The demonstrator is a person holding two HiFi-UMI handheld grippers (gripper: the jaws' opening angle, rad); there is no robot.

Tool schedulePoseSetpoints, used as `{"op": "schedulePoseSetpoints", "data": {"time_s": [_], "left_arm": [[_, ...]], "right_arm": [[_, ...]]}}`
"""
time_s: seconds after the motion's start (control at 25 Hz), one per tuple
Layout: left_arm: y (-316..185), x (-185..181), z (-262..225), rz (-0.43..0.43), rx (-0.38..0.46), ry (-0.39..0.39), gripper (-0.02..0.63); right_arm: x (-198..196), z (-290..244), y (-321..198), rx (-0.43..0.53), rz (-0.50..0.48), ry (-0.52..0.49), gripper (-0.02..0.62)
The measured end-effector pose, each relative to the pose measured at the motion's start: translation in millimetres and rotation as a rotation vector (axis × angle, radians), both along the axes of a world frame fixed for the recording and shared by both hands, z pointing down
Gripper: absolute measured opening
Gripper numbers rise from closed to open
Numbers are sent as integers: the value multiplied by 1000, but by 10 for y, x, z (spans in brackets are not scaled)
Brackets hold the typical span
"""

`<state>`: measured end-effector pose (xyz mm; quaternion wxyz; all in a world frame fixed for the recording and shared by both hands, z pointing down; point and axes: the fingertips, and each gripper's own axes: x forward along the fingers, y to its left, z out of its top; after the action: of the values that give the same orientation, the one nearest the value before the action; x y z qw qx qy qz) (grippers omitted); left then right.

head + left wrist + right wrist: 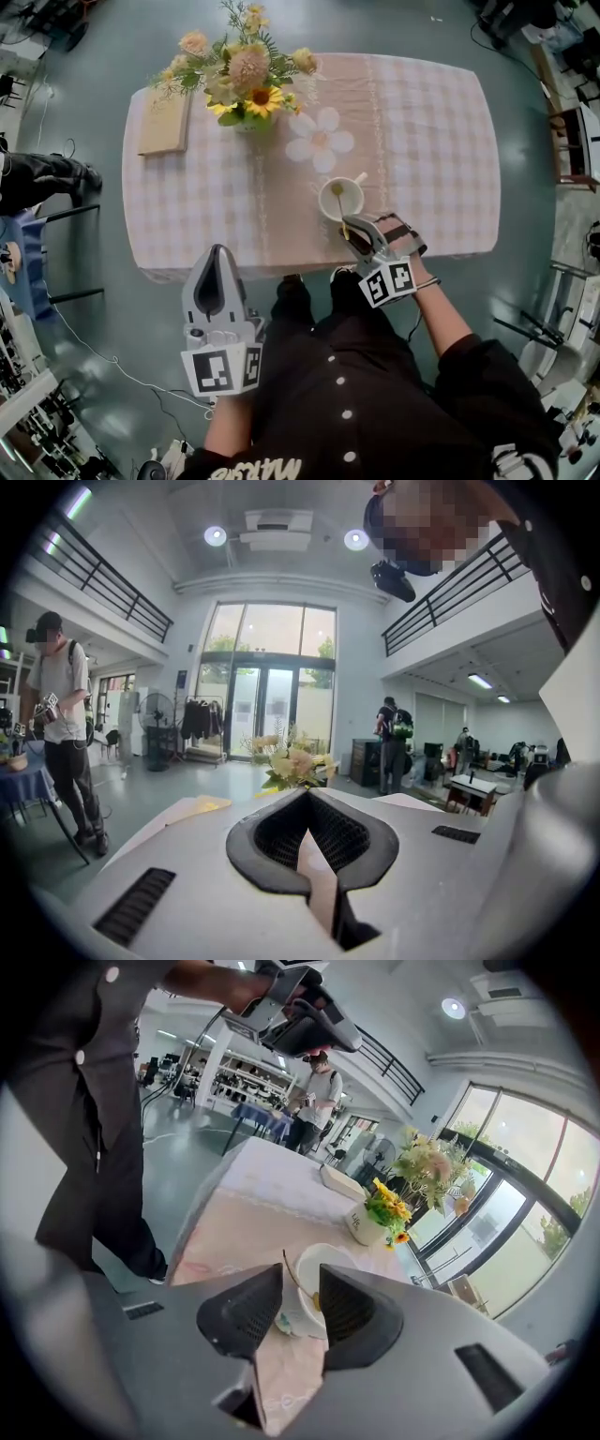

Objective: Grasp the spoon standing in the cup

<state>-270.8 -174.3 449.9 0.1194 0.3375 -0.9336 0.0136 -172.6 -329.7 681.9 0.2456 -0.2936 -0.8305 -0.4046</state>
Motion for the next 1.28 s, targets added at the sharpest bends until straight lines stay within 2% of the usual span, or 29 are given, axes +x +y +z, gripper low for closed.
{"op": "schedulePoseSetpoints", "data": {"time_s": [0.24, 0.52, 0.84, 1.0, 1.28], "left_arm": [[-6, 4, 22, 4, -4, 7, 17], [-3, 4, 37, 7, -6, 8, 17], [0, -14, -3, 10, 2, -4, 17], [12, -32, -81, 10, 11, -19, 17], [-55, -99, -249, 26, 41, -52, 17]], "right_arm": [[-33, 53, -15, 48, -13, -24, 40], [-29, 33, 7, 57, -13, -39, 11], [-89, -57, 11, 60, -11, -58, 7], [-118, -191, -16, -3, 46, -54, 8], [-173, -555, -130, -216, 223, -19, 8]]}}
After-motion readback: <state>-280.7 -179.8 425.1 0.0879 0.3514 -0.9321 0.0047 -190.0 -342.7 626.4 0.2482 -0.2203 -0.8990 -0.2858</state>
